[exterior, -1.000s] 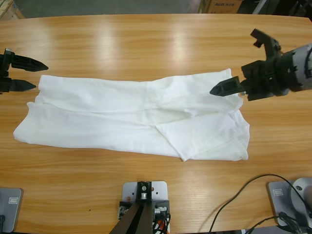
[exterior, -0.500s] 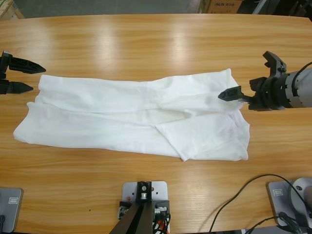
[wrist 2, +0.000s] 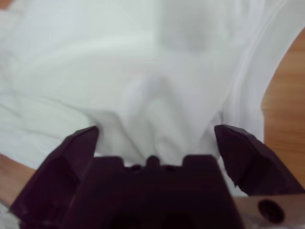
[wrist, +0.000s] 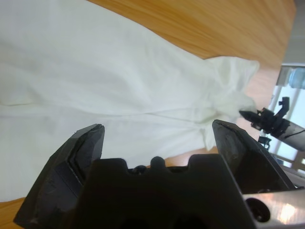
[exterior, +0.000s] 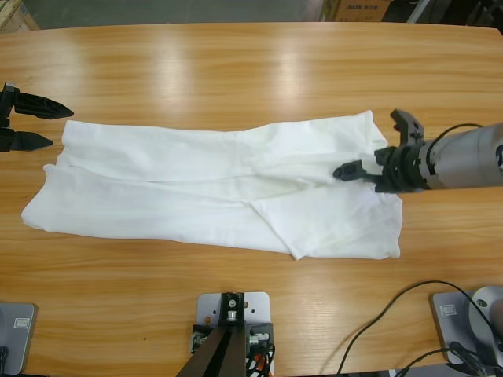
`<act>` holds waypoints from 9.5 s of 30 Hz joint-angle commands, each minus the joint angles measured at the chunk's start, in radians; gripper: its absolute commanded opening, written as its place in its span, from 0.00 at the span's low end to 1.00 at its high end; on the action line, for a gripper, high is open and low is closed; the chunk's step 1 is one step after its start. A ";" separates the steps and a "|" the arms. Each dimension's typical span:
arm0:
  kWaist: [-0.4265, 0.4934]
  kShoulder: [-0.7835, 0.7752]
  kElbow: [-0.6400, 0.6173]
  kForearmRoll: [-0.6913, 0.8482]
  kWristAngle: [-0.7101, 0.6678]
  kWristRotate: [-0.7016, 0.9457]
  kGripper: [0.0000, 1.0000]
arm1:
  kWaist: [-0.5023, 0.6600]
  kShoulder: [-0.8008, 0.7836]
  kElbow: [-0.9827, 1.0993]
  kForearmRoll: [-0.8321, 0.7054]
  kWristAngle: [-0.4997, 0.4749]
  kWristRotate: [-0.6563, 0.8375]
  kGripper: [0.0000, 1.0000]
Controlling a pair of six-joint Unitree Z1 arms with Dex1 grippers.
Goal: Fold clothes
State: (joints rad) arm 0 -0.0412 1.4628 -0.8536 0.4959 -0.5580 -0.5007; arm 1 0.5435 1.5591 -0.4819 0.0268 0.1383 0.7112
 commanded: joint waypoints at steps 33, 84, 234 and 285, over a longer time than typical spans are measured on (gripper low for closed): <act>0.003 0.045 0.015 0.018 0.010 0.025 0.87 | 0.059 -0.054 -0.308 0.473 0.004 -0.172 0.00; 0.006 0.053 0.039 0.016 0.009 0.039 0.88 | 0.066 0.060 -0.484 0.615 0.095 -0.320 0.72; -0.005 -0.102 0.097 0.058 0.013 0.034 0.87 | -0.219 0.018 -0.581 0.567 0.178 -0.337 1.00; -0.023 -0.115 0.094 0.082 0.024 0.033 0.87 | 0.177 0.190 -0.311 0.292 -0.006 -0.068 0.49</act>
State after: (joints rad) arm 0 -0.0563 1.3672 -0.7902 0.5646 -0.5473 -0.4742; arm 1 0.7398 1.6825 -0.8150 0.3159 0.1468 0.6300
